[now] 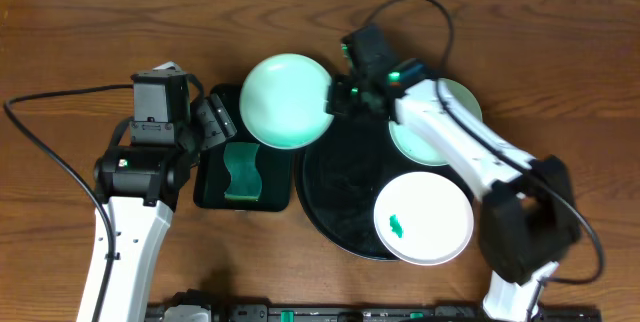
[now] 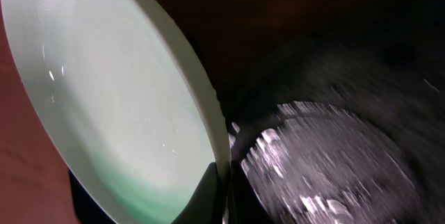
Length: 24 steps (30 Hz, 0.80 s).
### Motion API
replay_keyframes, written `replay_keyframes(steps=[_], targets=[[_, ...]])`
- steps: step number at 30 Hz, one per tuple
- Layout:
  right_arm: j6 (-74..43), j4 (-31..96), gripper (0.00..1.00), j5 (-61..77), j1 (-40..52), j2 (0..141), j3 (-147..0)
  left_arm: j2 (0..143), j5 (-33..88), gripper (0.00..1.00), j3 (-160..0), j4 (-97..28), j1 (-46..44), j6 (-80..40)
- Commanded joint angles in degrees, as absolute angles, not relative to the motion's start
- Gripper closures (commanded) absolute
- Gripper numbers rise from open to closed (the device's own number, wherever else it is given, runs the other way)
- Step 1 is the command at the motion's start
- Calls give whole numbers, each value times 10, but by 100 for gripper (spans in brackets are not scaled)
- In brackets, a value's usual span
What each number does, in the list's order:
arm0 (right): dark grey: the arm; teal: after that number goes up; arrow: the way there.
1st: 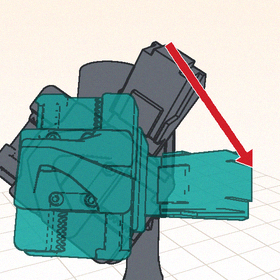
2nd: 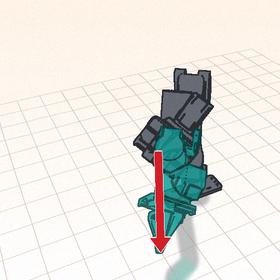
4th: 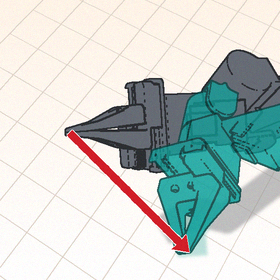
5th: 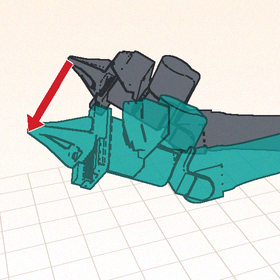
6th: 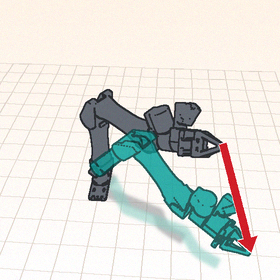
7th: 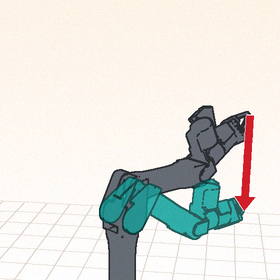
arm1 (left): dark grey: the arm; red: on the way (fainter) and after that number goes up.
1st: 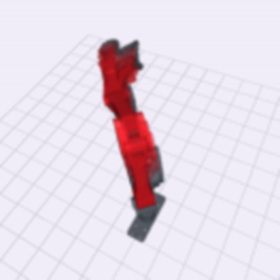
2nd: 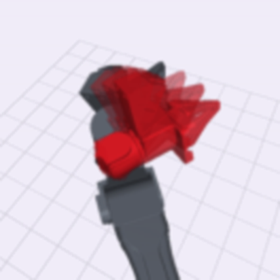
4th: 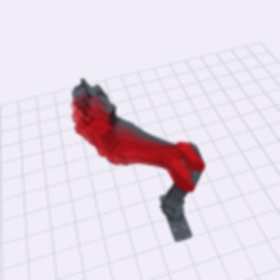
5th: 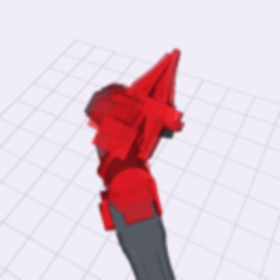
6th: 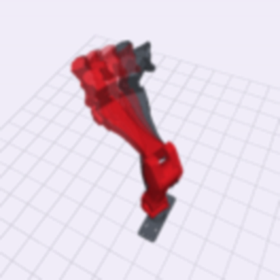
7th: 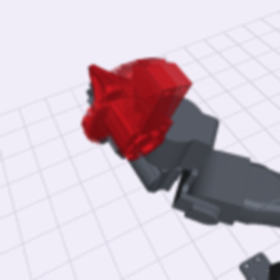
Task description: Clean dirty plates on tray and stack at the side
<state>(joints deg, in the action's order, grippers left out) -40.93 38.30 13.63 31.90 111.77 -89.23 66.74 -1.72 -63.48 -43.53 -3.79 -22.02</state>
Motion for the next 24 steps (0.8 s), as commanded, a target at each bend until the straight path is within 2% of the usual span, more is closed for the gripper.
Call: replay_keyframes(steps=[1, 10, 24], targets=[[-429, 337, 99, 76, 351, 1150, -928, 669, -22, 20, -644, -437, -35, -215], [-422, 250, 99, -74, 395, 1163, -928, 669, -22, 20, -644, -437, -35, -215], [-325, 225, 99, -121, 424, 1163, -928, 670, -22, 20, -644, -437, -35, -215]])
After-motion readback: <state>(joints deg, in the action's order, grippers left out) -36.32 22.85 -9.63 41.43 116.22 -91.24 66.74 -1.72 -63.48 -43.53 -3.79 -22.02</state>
